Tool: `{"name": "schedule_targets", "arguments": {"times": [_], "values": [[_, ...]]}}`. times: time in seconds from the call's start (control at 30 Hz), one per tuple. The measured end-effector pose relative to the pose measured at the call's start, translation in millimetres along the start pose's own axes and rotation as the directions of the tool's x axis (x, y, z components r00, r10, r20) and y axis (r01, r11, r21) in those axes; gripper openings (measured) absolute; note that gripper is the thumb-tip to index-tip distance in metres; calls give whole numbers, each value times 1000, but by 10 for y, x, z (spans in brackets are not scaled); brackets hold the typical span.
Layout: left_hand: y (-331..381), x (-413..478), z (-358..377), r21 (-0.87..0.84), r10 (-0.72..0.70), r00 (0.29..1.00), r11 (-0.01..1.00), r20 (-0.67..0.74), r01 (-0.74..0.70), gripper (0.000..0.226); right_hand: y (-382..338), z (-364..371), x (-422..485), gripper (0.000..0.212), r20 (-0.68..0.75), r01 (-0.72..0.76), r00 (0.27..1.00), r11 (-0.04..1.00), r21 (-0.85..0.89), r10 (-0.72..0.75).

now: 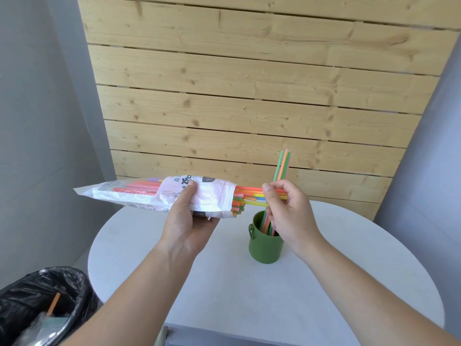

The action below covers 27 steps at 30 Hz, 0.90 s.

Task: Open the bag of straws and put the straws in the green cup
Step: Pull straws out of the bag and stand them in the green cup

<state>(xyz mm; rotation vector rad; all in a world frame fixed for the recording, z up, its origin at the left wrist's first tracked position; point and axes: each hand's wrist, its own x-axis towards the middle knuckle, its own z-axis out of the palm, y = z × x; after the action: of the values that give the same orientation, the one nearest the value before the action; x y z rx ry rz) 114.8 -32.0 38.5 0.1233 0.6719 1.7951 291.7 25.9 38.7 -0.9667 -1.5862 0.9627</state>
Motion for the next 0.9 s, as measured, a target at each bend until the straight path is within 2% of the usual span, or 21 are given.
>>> {"name": "schedule_targets", "arguments": {"times": [0.23,0.37,0.53,0.8,0.9], "values": [[49,52,-47,-40,6,1000,999,-18,-6,15,-27,-159,108,22,-27,-4,1000,1000,25,5],[79,125,-109,-55,15,999,998,-33,-16,17,-88,-307,162,16,26,-65,998,993,95,63],[149,194,-183,-66,36,998,997,-56,-39,13,-204,-594,259,14,42,-85,996,995,52,83],[199,278,-282,-66,77,995,995,-63,-81,22,-428,-1107,369,18,42,-65,997,998,-22,66],[170,298,-298,-47,69,996,996,-55,-72,36,-457,-1297,413,18,49,-98,994,991,-87,103]]}}
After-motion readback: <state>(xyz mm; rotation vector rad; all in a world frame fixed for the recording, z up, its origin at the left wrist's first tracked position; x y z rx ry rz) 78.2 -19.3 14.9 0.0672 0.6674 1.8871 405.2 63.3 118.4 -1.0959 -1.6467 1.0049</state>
